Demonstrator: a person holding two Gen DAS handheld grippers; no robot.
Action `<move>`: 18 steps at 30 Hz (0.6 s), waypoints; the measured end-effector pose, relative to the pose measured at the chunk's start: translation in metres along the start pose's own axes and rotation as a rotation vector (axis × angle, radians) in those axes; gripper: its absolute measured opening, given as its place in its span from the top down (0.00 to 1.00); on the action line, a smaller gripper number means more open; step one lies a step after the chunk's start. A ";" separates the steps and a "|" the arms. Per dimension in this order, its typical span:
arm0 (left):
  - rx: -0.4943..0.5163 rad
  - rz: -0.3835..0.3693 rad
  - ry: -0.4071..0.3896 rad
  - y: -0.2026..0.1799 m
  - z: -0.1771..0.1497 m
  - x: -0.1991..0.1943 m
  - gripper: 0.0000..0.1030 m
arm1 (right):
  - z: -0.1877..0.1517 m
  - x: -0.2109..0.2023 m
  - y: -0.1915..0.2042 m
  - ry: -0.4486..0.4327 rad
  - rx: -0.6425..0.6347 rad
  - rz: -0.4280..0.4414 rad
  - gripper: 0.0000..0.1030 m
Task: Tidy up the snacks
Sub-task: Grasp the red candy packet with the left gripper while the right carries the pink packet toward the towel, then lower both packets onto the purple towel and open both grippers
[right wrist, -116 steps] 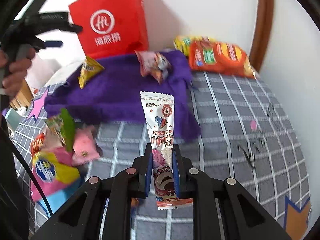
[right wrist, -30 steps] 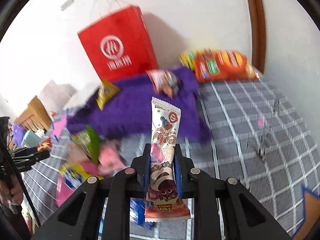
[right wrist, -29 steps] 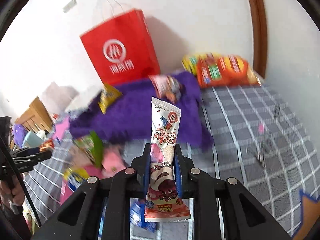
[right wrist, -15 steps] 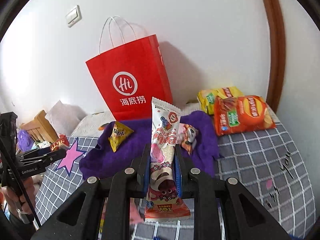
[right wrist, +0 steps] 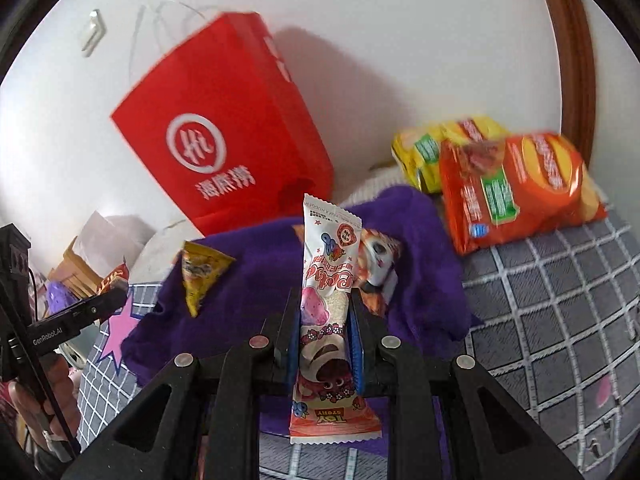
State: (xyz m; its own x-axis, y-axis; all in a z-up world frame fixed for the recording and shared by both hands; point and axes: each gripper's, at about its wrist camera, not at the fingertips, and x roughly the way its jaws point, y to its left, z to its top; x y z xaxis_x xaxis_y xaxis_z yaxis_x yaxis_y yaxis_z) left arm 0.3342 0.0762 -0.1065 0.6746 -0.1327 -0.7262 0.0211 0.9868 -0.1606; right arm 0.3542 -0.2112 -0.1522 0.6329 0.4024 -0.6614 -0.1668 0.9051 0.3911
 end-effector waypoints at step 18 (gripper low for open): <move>0.018 0.041 0.075 -0.006 -0.016 0.039 0.47 | -0.010 0.020 -0.003 0.019 -0.049 -0.066 0.79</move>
State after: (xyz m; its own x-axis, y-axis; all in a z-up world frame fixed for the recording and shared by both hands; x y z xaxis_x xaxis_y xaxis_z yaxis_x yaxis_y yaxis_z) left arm 0.3478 0.0639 -0.1446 0.6184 -0.0984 -0.7797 0.0089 0.9929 -0.1182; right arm 0.3601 -0.2042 -0.1727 0.6296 0.3437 -0.6968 -0.1620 0.9352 0.3150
